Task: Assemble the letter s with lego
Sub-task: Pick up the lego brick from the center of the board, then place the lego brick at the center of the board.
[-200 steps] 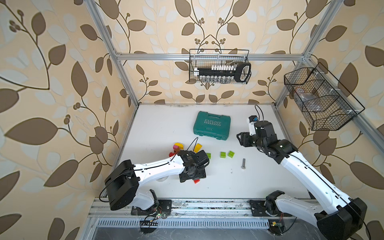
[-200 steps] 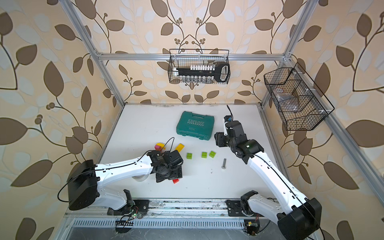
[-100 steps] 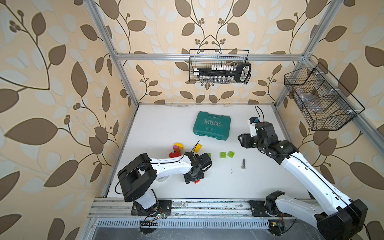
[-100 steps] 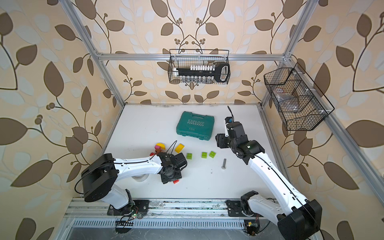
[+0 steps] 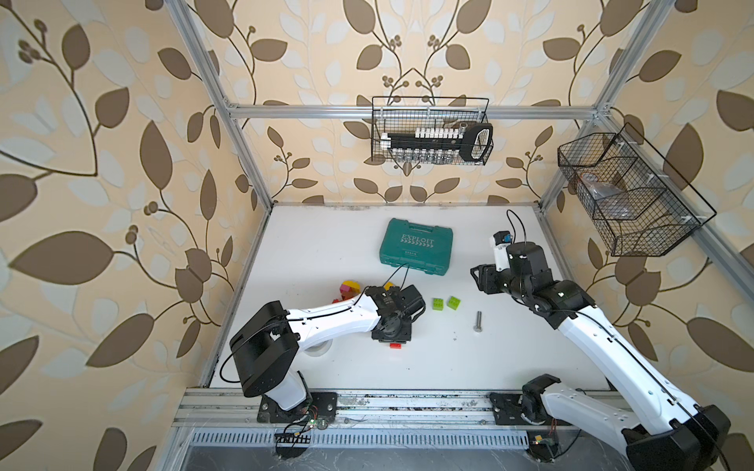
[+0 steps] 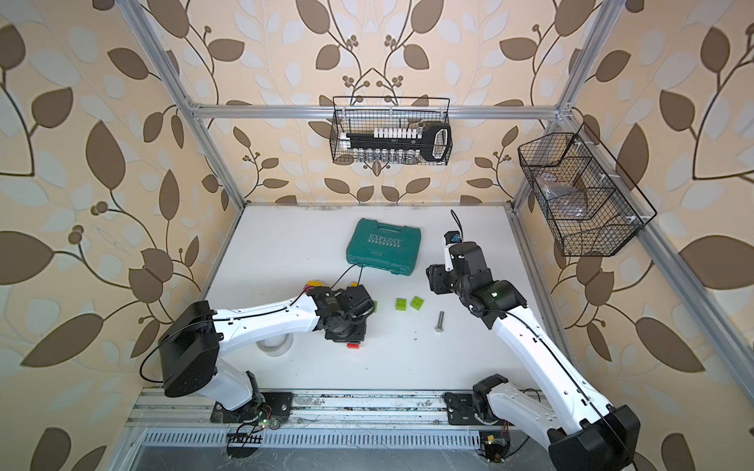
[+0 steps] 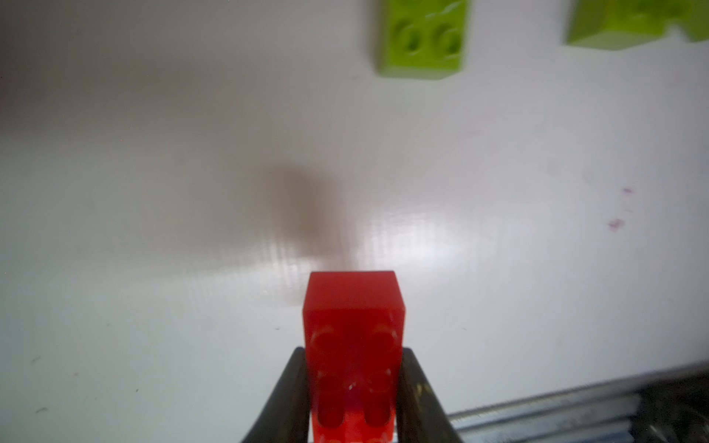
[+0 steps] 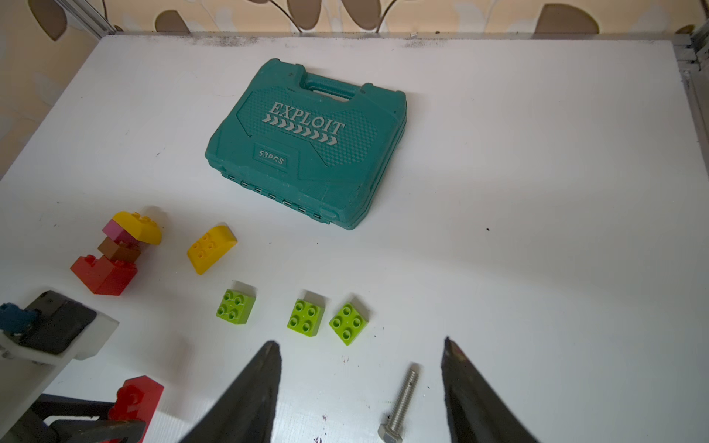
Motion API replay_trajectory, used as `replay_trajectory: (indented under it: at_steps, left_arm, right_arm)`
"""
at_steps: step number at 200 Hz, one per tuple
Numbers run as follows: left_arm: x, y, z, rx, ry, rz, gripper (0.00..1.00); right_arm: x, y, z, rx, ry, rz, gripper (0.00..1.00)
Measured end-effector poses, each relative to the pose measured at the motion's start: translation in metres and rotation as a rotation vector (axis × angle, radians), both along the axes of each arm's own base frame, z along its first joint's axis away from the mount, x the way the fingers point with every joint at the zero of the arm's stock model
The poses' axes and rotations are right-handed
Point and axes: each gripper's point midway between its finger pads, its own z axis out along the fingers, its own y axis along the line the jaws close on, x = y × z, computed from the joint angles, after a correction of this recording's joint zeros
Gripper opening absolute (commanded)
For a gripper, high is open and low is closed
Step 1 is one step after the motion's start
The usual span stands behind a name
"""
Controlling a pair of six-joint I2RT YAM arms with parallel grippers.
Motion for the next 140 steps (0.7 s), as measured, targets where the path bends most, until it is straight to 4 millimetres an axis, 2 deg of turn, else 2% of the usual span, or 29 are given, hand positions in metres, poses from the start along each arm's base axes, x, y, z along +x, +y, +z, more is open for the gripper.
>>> replay_trajectory:
  at_steps: [21, 40, 60, 99, 115, 140]
  left_arm:
    - [0.009, -0.030, 0.038, -0.065, -0.091, -0.280, 0.00]
    - [0.012, -0.046, 0.049, -0.055, -0.134, -0.508, 0.00]
    - [0.012, -0.047, 0.033, 0.020, -0.128, -0.721, 0.00]
    - [0.001, -0.028, -0.022, 0.171, -0.016, -1.058, 0.00]
    - [0.000, -0.025, -0.033, 0.193, -0.003, -1.142, 0.00]
    - [0.004, -0.028, -0.035, 0.198, -0.033, -1.229, 0.01]
  right_arm:
    - [-0.008, -0.003, 0.004, -0.002, -0.045, 0.016, 0.58]
    - [-0.015, -0.005, 0.007, -0.005, -0.086, 0.032, 0.57]
    - [-0.022, -0.007, 0.013, -0.002, -0.139, 0.047, 0.56]
    - [-0.023, -0.006, 0.019, 0.004, -0.179, 0.066, 0.56]
    - [-0.024, -0.004, 0.019, 0.008, -0.179, 0.077, 0.56]
    - [-0.024, -0.003, 0.019, 0.011, -0.178, 0.085, 0.56]
